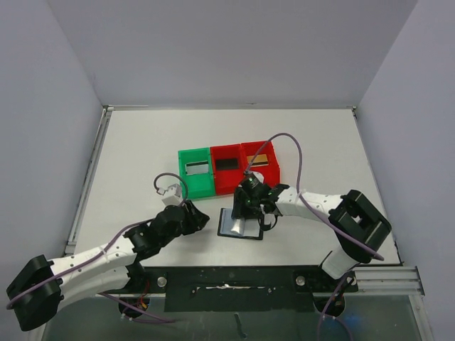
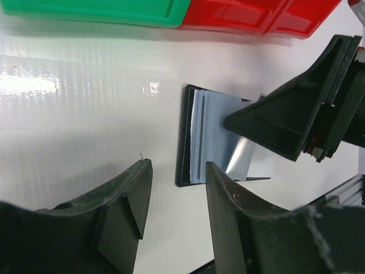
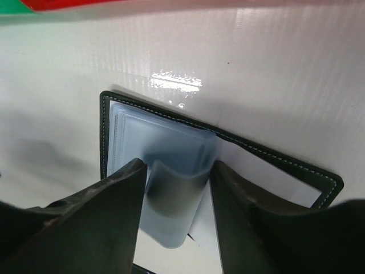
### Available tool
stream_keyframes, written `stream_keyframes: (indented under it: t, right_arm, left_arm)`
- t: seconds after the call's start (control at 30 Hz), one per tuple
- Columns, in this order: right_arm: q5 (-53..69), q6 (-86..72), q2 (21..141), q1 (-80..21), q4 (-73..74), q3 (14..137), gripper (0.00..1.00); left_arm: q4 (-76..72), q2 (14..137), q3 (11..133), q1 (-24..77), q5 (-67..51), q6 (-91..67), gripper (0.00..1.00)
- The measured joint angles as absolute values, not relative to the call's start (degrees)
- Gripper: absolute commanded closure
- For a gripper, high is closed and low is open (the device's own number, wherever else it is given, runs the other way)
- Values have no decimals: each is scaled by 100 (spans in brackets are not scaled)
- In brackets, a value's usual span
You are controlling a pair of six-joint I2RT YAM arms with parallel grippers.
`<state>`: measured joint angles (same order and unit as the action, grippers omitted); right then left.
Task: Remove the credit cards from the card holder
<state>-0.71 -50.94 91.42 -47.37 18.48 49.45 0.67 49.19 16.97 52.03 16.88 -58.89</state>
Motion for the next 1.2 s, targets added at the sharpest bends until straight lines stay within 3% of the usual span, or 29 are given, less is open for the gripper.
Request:
stream_keyframes:
  t: [0.5,0.97,1.2]
  right_arm:
    - [1295,-5210,8479,-4007,139,3564,50]
    - [1684,-5317,8438,-3822,-360,3284,50]
    - [1715,-5317,8309,-3776,-366,3275,43]
  left_arm:
    - [-1382,6001,1767,5271,502,-5330,54]
    - [-3039,8256,2504,5553,-593,-5078,48]
    - [-3789,8772,2504,5631,-1007,-5094,48]
